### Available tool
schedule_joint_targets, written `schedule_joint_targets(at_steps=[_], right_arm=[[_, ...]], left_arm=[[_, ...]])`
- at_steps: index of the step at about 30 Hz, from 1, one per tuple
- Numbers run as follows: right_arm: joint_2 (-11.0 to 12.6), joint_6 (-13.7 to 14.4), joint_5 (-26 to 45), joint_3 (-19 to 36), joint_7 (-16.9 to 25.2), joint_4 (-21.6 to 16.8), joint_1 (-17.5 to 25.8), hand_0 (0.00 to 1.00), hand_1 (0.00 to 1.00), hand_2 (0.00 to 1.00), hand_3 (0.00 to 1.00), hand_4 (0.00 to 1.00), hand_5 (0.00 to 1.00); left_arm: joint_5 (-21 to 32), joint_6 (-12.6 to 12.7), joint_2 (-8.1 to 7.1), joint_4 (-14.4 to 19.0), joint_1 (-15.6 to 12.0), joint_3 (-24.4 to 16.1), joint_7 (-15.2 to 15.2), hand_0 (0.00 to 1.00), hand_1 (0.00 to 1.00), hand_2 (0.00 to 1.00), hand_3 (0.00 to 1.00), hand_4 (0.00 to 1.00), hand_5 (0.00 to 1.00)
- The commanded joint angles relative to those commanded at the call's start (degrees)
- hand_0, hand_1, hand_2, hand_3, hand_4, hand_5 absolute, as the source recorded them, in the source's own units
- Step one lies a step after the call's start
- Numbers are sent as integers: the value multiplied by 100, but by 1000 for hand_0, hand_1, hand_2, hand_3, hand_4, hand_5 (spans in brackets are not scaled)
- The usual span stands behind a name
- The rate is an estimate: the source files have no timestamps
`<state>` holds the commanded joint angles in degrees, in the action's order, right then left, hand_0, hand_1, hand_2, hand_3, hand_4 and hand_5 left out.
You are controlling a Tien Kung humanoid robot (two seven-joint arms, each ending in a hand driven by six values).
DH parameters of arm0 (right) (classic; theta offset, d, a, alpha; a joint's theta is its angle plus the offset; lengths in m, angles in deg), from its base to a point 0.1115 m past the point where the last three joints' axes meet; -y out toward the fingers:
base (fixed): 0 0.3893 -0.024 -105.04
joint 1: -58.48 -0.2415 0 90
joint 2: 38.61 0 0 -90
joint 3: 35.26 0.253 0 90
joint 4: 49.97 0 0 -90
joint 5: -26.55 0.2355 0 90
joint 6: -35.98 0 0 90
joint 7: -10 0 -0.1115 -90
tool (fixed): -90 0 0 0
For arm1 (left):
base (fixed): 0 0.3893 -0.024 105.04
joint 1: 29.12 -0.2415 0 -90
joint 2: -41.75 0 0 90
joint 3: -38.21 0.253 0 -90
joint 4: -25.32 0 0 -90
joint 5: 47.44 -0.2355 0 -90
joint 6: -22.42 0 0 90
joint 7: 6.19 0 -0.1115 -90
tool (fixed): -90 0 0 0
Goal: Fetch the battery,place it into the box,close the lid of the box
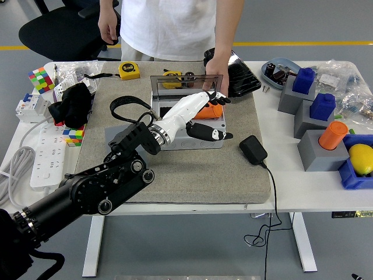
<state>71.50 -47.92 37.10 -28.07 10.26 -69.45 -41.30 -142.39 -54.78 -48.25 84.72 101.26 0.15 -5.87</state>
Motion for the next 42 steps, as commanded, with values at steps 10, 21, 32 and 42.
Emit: schedule_joint_targets(at_steps=[10, 21, 32, 42], right_arm=[[0, 3, 5, 3, 1, 1, 2, 567, 627, 654, 555, 952, 489], [-3, 23, -5, 49, 33, 1, 14, 566, 625, 653, 554, 951, 489], [-10, 30, -1, 69, 50, 2, 23, 567, 626, 653, 552, 952, 489], [-16, 32, -5, 80, 56, -5, 9, 565, 626, 653, 552, 950, 490]], left_arm=[[19, -5, 0, -251, 53, 153, 8, 709, 794, 768, 762, 998, 331], [-116, 5, 0, -255, 11, 22, 6, 694, 786, 761, 756, 998, 329], [-159, 199, 0, 203, -192, -755, -322, 677, 769, 741, 744, 998, 329], [-550, 283, 0, -209, 199, -1323, -299, 744, 795, 759, 755, 998, 332]])
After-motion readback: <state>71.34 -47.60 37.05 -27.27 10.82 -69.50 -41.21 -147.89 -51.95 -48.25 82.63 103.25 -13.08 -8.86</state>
